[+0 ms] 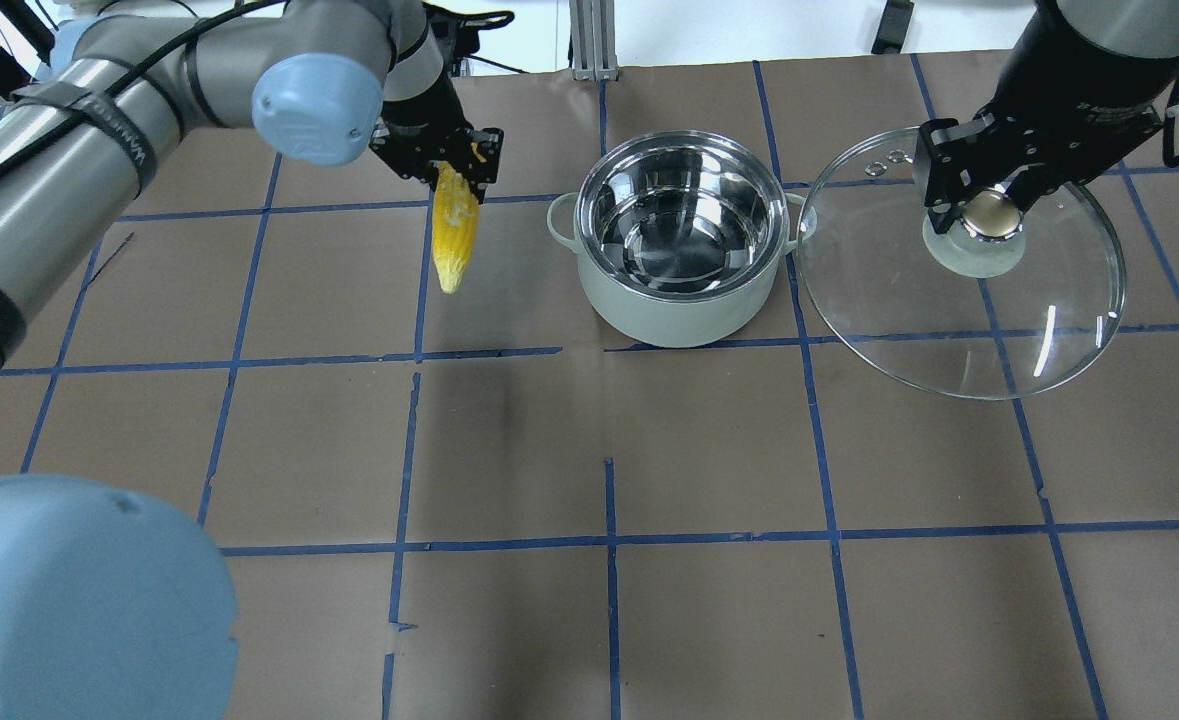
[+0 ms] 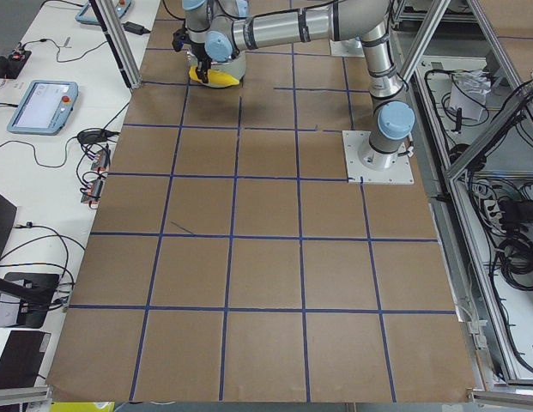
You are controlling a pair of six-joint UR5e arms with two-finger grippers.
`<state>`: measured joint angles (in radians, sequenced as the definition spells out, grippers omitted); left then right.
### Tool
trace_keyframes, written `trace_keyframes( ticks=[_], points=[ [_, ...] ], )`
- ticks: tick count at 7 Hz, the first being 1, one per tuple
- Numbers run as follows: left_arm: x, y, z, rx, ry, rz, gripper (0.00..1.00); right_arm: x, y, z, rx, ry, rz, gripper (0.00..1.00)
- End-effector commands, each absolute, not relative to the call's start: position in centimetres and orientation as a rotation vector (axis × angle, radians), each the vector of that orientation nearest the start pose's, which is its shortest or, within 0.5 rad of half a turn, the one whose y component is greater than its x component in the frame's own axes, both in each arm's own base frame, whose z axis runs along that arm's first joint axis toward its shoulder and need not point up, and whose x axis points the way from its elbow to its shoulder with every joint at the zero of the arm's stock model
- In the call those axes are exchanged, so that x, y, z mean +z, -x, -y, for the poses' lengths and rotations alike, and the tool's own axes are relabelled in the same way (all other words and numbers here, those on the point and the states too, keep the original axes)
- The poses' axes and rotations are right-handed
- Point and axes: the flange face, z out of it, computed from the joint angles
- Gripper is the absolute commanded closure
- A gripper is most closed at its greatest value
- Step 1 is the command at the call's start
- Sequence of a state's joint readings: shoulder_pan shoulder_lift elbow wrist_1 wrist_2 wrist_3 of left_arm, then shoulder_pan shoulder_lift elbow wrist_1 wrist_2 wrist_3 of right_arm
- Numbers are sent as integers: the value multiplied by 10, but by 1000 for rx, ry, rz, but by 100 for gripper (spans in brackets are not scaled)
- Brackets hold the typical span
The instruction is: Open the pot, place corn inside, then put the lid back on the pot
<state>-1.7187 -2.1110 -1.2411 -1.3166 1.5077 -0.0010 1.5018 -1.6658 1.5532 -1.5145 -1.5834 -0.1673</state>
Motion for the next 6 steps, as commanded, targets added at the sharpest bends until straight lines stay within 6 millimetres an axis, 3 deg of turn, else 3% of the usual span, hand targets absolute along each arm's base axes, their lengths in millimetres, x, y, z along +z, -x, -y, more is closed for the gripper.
trace_keyframes(
  ticks=[1,3,4,6],
  points=[
    [389,322,705,-121,-186,-3240,92,536,-100,463,-87,154,-3157,64],
    [363,382,721,-115,-176,-3244,92,535,-99,464,-86,154,-3157,64],
    [337,418,708,-65,-229,-3224,91,534,-99,464,-82,155,-3157,64],
    [313,433,703,-10,-245,-3205,91,532,-99,464,-79,157,-3157,64]
  ],
)
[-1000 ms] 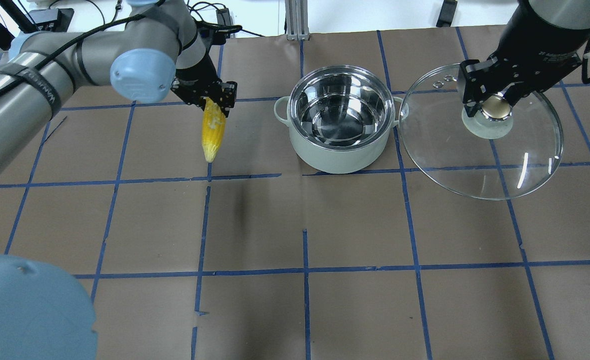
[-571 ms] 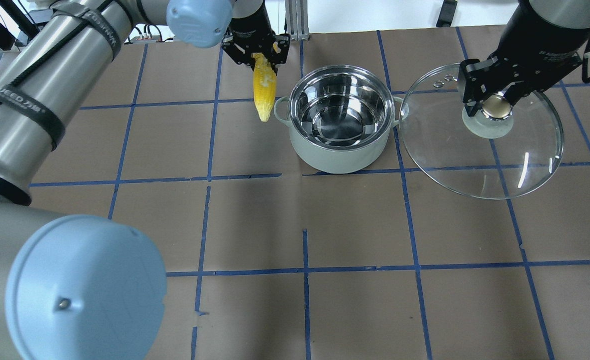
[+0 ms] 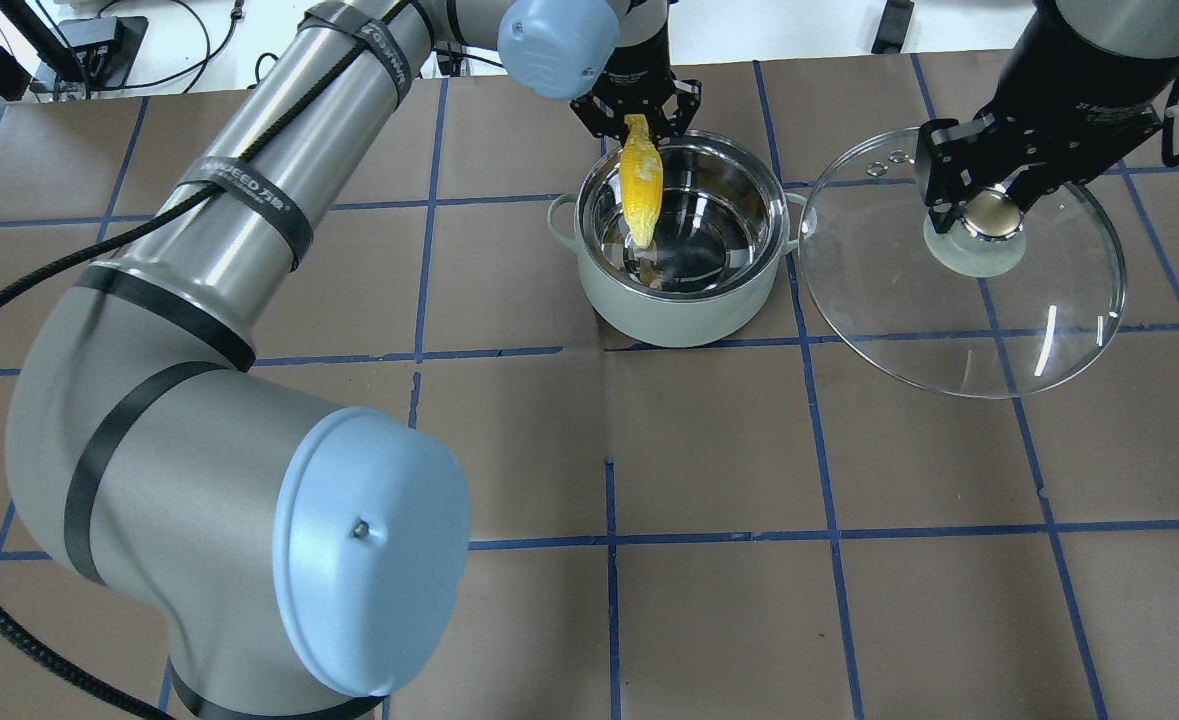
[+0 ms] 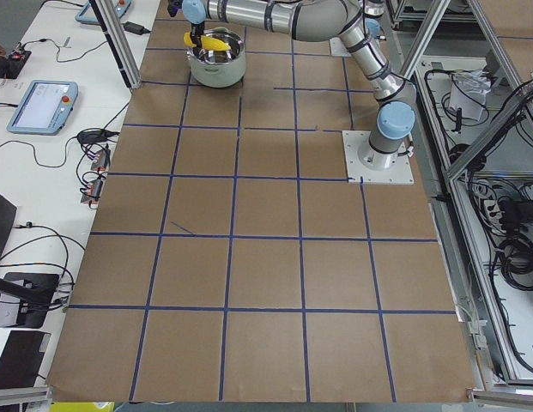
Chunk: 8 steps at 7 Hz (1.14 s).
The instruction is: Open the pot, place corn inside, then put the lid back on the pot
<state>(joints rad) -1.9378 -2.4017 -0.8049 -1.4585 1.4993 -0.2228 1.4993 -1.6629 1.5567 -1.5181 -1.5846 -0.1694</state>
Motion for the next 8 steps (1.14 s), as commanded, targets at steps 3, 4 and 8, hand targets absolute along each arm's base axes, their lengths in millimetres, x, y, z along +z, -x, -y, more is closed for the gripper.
trace_keyframes(
  ticks=[3,4,8],
  points=[
    [302,433,703,18,-244,-3199,77,532,-99,464,-77,162,-3156,64],
    [296,433,704,29,-241,-3196,25,532,-99,464,-77,159,-3157,64],
    [313,423,704,40,-147,-3202,0,530,-99,464,-72,157,-3156,65]
  ],
)
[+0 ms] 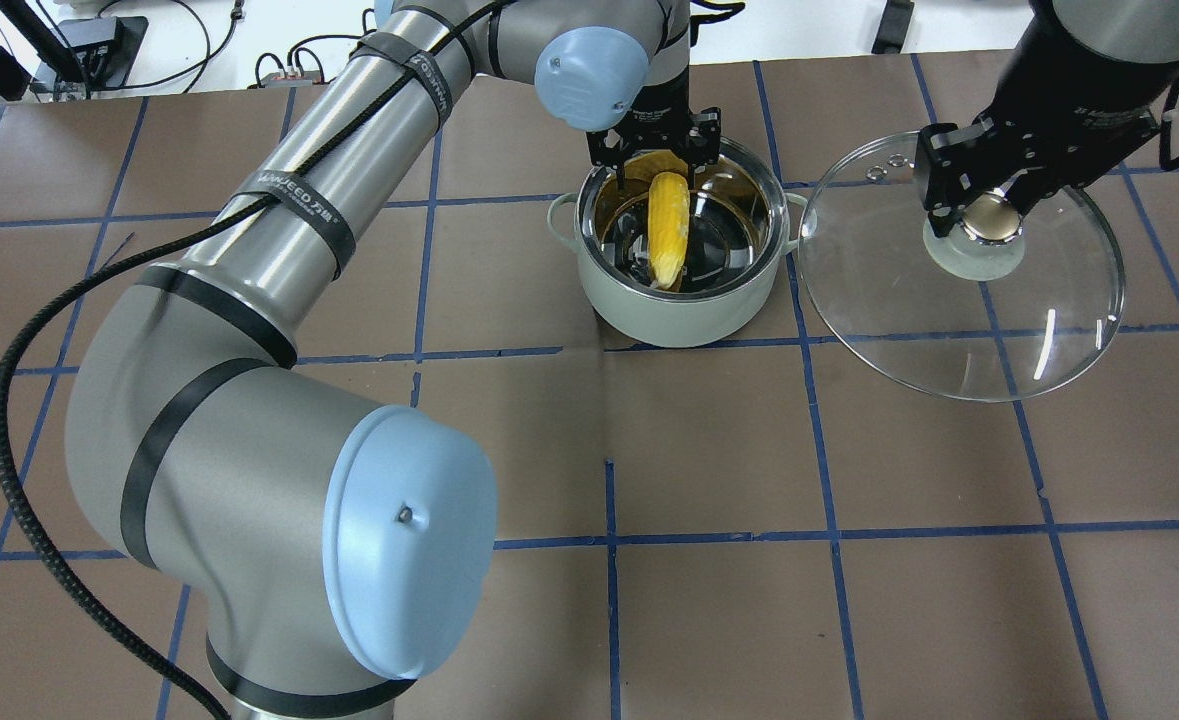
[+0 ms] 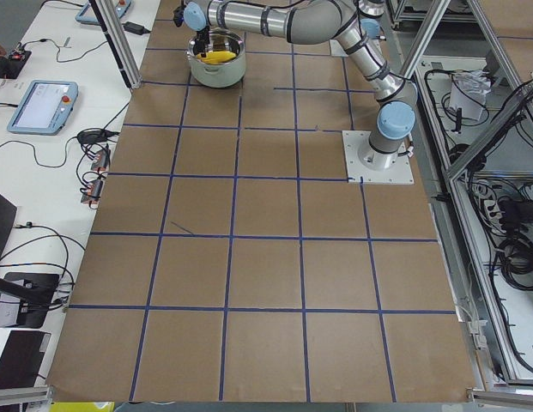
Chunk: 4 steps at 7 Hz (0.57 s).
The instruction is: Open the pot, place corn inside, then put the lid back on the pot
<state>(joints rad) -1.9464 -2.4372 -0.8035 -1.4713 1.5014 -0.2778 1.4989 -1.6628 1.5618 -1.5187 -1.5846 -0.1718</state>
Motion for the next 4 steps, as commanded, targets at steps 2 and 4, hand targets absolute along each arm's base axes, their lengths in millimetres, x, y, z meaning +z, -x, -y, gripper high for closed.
trace_keyframes(
  ticks=[2,4],
  points=[
    [384,355,700,90,-60,-3194,0,527,-101,470,-75,150,-3153,65],
    [432,272,706,116,-21,-3187,0,515,-120,494,-139,144,-3145,65]
  ],
)
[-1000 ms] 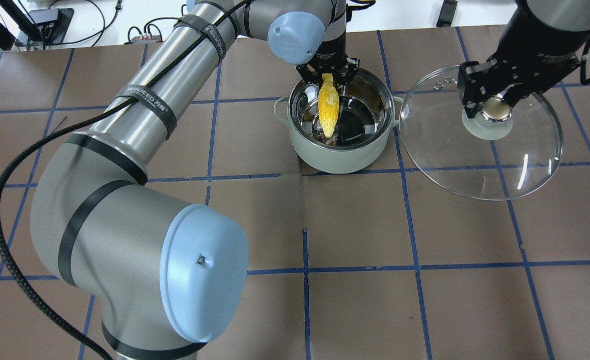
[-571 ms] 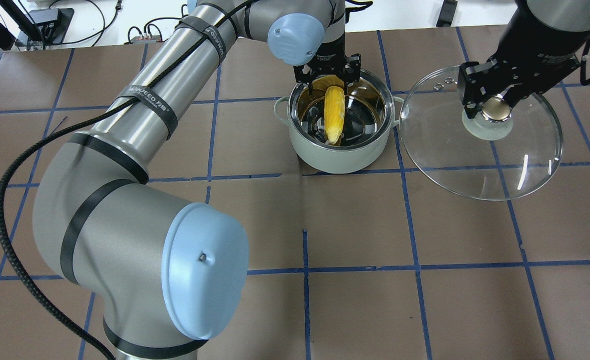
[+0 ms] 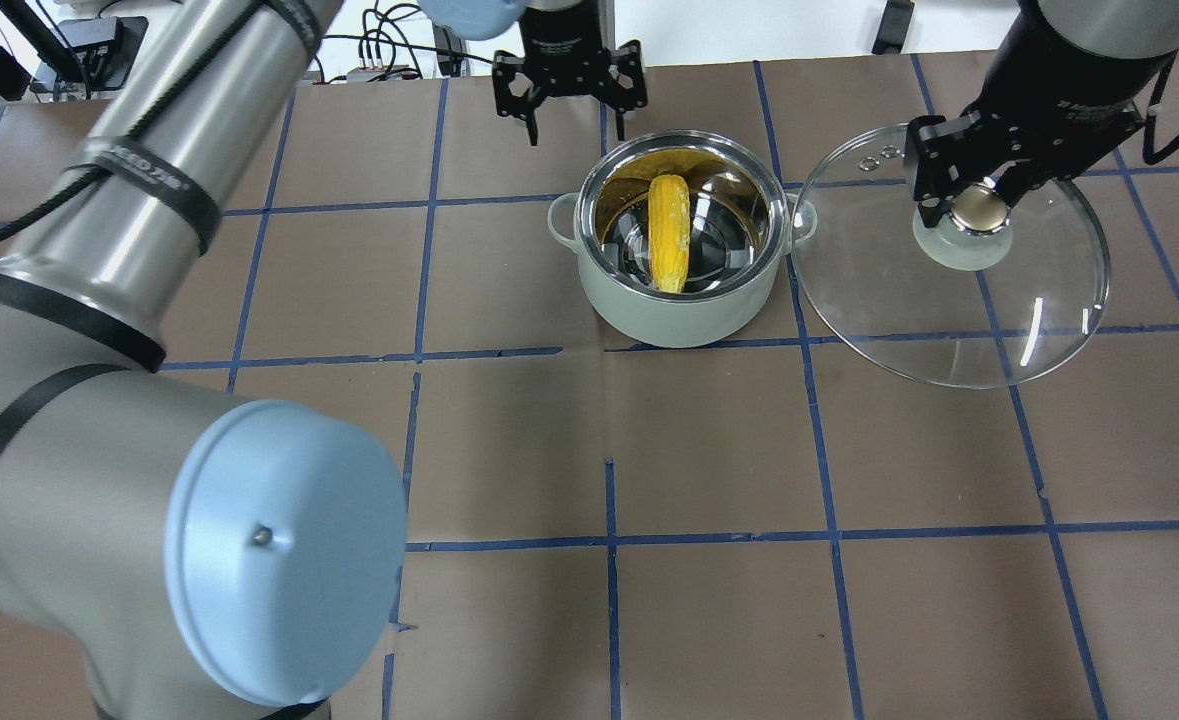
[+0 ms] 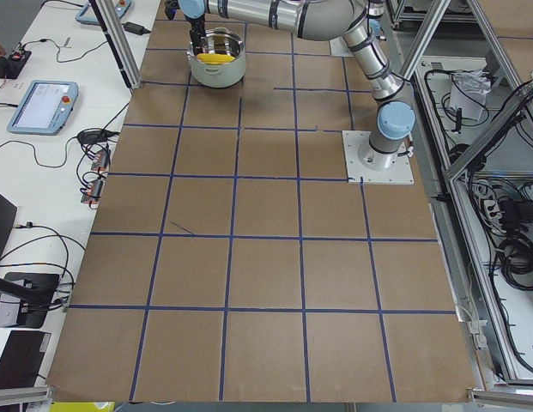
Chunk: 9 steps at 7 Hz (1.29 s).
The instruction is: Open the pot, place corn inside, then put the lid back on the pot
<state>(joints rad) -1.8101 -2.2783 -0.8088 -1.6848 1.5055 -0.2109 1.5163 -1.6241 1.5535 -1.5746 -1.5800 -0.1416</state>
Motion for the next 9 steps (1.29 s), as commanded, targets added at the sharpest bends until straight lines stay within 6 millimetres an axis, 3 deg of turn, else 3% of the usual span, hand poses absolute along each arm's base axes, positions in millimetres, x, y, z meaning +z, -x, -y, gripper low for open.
trace_keyframes(
  ticks=[1,2,3,4,6,8,9],
  points=[
    [453,252,695,140,-30,-3145,0,502,-136,508,-164,116,-3137,65],
    [475,218,684,208,-76,-3126,0,492,-155,523,-159,144,-3132,65],
    [502,191,658,318,-152,-3117,0,481,-178,549,-123,163,-3128,66],
    [521,177,635,370,-196,-3113,0,471,-207,575,-75,232,-3127,66],
    [539,153,598,378,-147,-3117,0,445,-244,622,39,305,-3125,67],
    [558,111,542,323,-35,-3131,0,414,-259,654,84,316,-3101,68],
    [559,109,515,282,-42,-3132,0,410,-261,662,87,319,-3102,69]
  ],
)
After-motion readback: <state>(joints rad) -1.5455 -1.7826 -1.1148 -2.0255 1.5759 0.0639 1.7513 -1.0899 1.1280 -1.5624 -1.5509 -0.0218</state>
